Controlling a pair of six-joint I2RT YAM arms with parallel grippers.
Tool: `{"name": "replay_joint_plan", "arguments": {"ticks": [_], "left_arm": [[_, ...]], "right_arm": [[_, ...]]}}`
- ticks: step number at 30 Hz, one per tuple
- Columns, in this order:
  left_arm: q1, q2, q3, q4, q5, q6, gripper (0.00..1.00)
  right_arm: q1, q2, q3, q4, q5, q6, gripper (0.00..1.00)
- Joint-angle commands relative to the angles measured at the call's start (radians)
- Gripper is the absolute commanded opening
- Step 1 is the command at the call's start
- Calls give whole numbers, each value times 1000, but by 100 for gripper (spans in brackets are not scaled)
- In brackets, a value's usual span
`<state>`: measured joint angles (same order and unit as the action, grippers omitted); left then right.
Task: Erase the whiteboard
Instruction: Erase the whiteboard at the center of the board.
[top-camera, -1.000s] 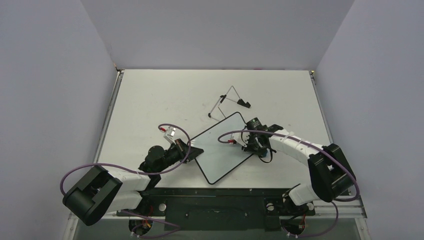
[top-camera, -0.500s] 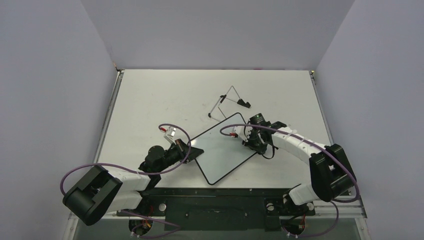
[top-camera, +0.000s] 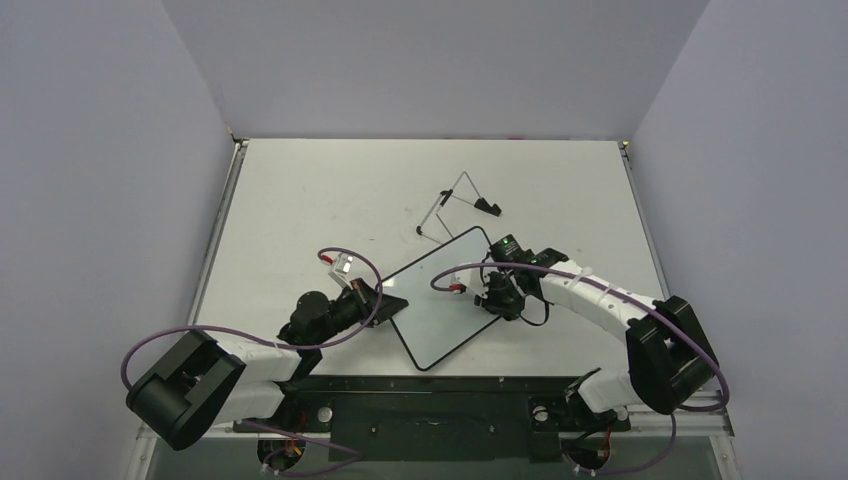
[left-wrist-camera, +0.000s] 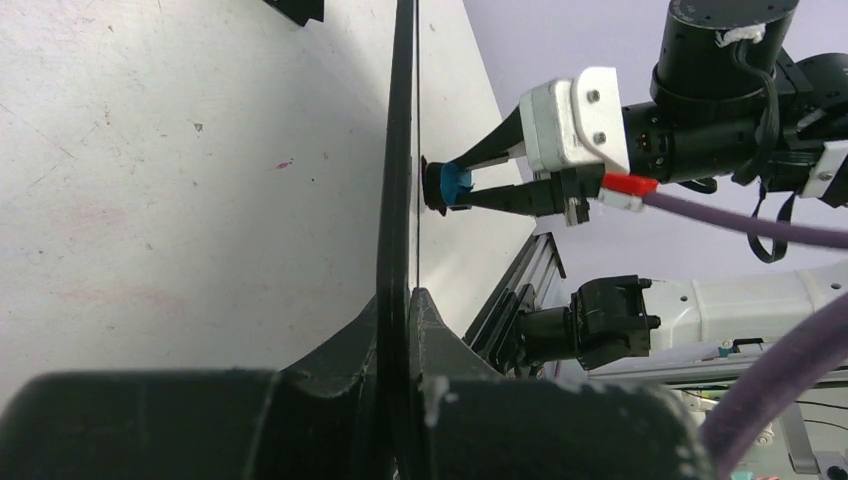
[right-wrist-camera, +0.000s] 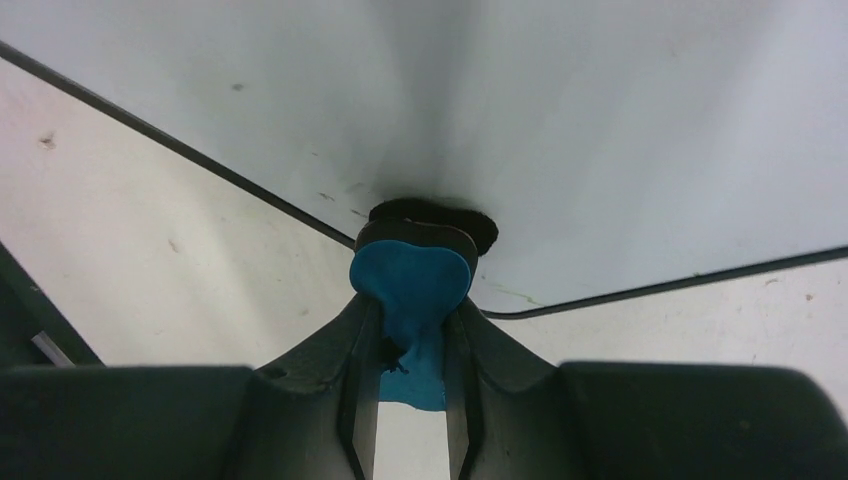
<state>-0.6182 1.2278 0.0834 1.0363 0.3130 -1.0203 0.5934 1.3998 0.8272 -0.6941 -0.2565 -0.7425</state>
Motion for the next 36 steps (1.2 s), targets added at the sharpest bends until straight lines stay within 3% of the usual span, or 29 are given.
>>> {"name": "replay_joint_plan", "arguments": {"ticks": [1,6,16,22,28,36], "left_arm": [[0,-37,38,132,18,-13,0],[0,-33,37,138,20,-13,0],[0,-29,36,141,19,-13,0],[2,-30,40,135,20,-9,0],[2,-24,44,138,27,-12,0],[2,-41,42,121,23,-8,0]], "right_arm": [[-75,11,33,28,48,43,0],[-153,63,37,62,151,95,0],[-38,-37,24,-61,-130,-35,0],[-143,-92,56,-66,-161,-26,0],[-213,-121,62,-38,-134,-7,0],[-180,-28,50,10,-60,50,0]]}}
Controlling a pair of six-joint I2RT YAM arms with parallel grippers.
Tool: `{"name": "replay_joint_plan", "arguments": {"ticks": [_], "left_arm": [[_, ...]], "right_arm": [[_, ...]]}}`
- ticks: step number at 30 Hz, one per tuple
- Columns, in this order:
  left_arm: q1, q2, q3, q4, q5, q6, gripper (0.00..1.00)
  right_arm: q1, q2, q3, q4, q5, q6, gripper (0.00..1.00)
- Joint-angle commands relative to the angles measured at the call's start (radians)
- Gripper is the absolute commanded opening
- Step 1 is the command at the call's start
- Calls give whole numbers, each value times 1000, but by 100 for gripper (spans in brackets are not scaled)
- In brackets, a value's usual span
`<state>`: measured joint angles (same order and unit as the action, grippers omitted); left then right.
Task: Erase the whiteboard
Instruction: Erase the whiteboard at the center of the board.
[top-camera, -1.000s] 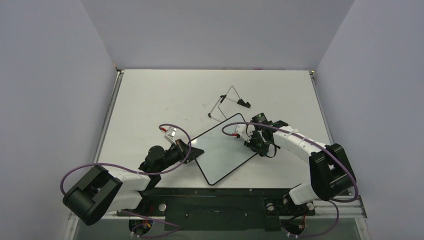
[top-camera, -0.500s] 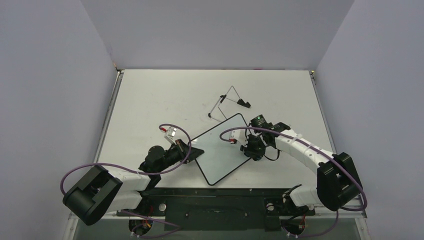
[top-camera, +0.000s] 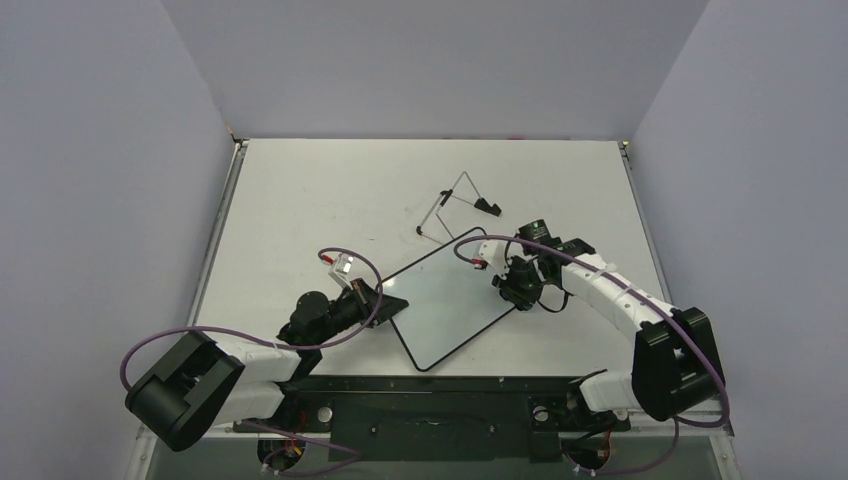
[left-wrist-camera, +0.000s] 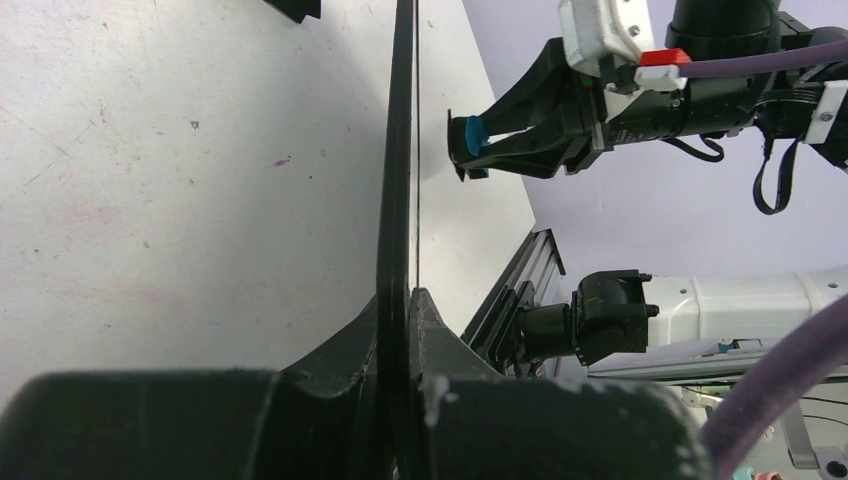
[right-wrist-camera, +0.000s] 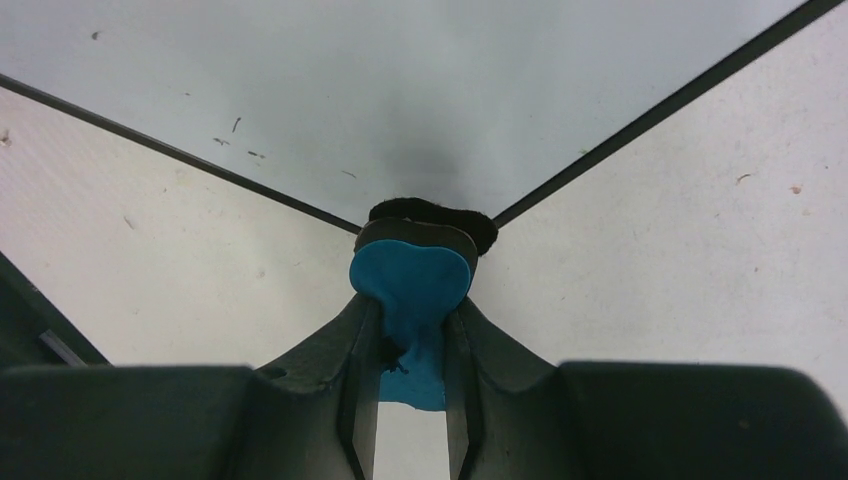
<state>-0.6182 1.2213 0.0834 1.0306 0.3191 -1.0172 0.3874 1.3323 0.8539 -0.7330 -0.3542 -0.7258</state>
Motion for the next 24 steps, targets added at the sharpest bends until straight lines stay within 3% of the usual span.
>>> {"name": "replay_joint_plan", "arguments": {"ticks": [1,9,14,18,20,24], "left_arm": [[2,-35,42,127,16,-11,0],[2,-33,35,150,16,-17,0],[3,-66,36,101,10,1,0],[3,-57,37,115,18,-5,0],[3,-54,35,120,18,-6,0],[3,-50,35,125,16,-9,0]], "right_arm": [[37,47,20,50,50,36,0],[224,87,0,7,34,-3,0],[200,90,-31,65,172,43,0],[105,136,-1,123,262,123,0],[89,134,-4,132,250,130,0],[172,93,-27,123,169,90,0]]}}
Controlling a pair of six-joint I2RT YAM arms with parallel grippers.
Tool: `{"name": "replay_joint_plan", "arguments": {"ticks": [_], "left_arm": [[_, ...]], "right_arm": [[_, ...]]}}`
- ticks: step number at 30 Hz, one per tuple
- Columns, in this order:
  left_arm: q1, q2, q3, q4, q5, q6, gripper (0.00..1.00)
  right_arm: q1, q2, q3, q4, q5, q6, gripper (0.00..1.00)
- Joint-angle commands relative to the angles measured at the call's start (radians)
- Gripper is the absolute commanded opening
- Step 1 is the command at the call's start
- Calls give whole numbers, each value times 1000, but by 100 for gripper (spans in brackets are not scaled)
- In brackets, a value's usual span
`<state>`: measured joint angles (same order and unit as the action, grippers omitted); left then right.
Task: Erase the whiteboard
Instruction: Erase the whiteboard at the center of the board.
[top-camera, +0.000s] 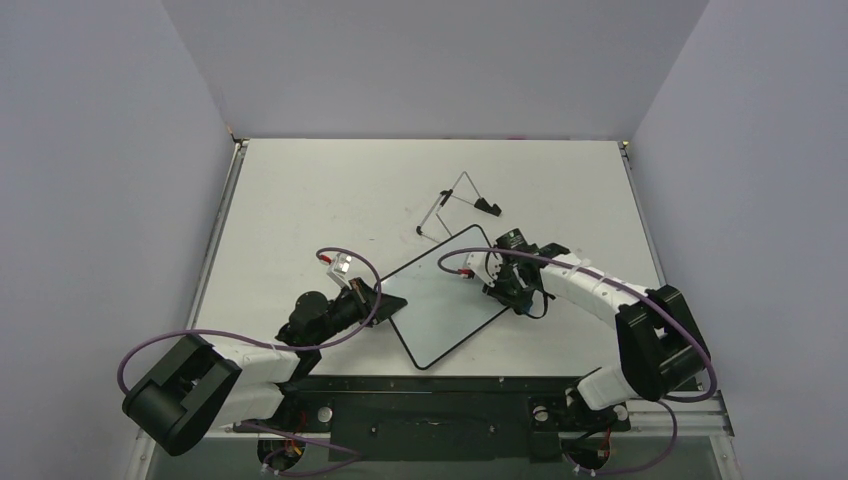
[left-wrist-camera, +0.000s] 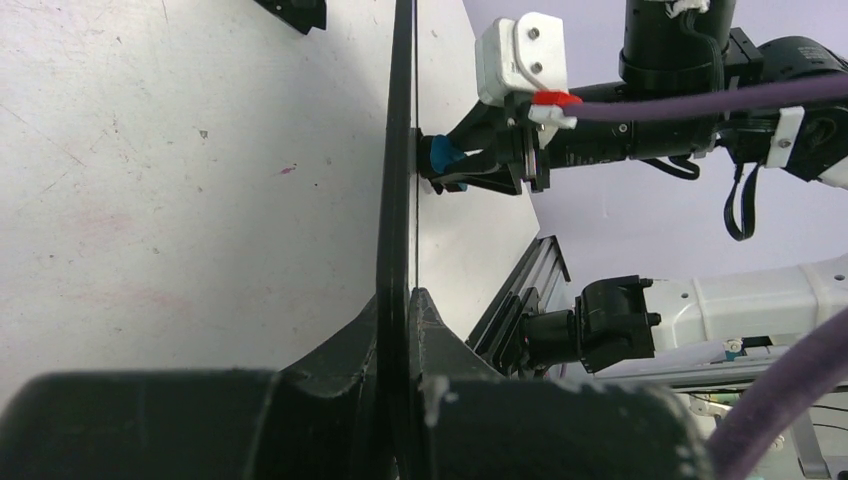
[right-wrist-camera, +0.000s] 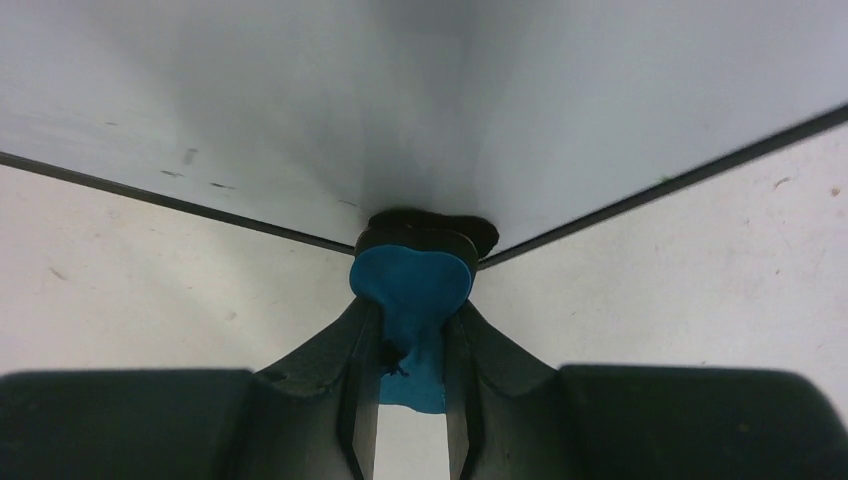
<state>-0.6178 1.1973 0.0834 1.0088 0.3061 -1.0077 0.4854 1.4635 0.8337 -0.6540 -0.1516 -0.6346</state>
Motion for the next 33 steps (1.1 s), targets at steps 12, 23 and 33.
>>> {"name": "replay_joint_plan", "arguments": {"ticks": [12,23,33], "left_arm": [[2,-11,45,147,26,-23,0],[3,-7,42,150,36,-19,0],[3,-9,45,148,35,-20,0]], "right_arm": [[198,-44,13,-3,-118,-29,0],[-90,23,60,8,-42,-32,0],[-77,68,99,-55,-111,-79,0]]}}
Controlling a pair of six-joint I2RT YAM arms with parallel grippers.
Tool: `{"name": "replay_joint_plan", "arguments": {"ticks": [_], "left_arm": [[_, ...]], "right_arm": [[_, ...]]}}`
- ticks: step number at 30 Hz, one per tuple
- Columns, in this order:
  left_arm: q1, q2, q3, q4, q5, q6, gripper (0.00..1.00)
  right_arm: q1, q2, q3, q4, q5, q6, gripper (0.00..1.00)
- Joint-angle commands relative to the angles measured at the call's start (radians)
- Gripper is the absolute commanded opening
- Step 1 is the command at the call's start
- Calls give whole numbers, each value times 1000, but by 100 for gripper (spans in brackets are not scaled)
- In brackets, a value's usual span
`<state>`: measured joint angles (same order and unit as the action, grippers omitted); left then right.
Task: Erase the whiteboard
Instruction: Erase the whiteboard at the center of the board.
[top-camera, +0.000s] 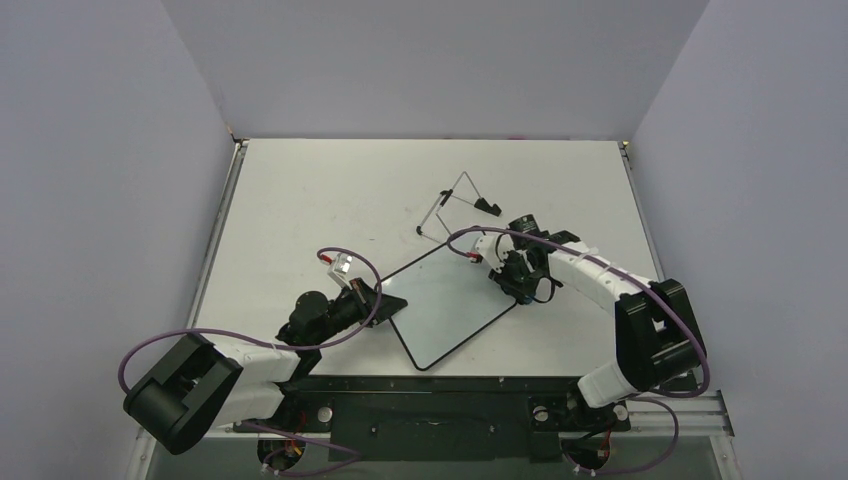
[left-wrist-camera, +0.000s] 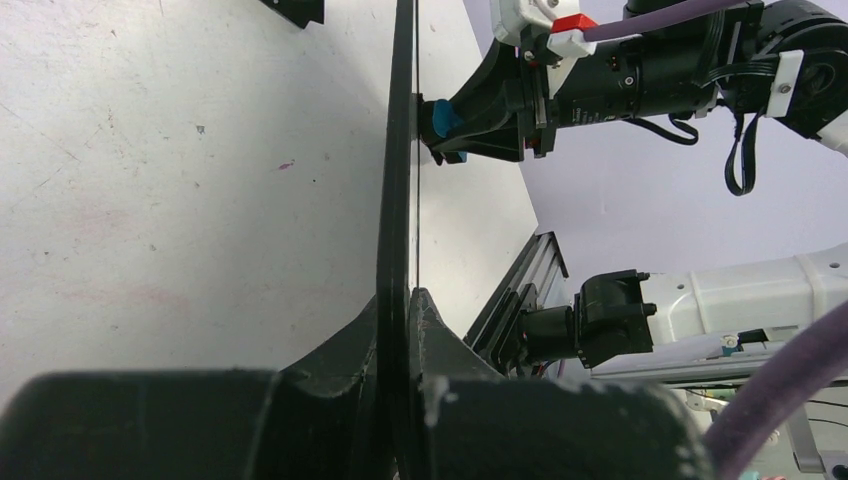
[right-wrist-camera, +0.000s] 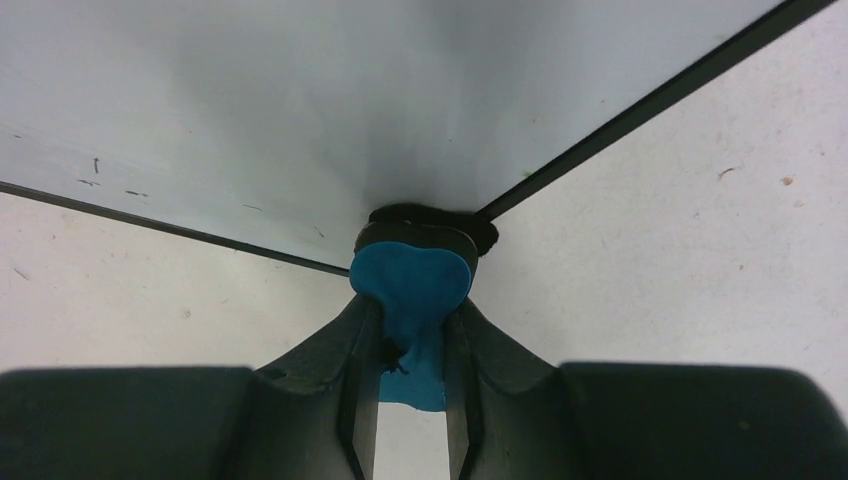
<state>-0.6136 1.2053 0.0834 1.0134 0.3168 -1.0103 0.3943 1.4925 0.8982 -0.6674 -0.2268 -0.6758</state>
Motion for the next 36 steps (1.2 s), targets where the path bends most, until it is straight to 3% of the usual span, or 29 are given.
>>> {"name": "replay_joint_plan", "arguments": {"ticks": [1,10,19,28,36], "left_arm": [[-2,-17,46,144,24,-17,0],[-2,-7,48,145,27,-14,0],[5,-36,42,131,29,-8,0],[11,-34,37,134,33,-7,0],[11,-22,36,152,37,-13,0]], "right_arm": [[32,47,37,-64,-50,-51,0],[136,28,-5,-232,-126,-170,0],[-71,148,132,-143,21,-21,0],[-47,79,60,-181,-73,-101,0],[-31,-7,107,-194,-151,-101,0]]}}
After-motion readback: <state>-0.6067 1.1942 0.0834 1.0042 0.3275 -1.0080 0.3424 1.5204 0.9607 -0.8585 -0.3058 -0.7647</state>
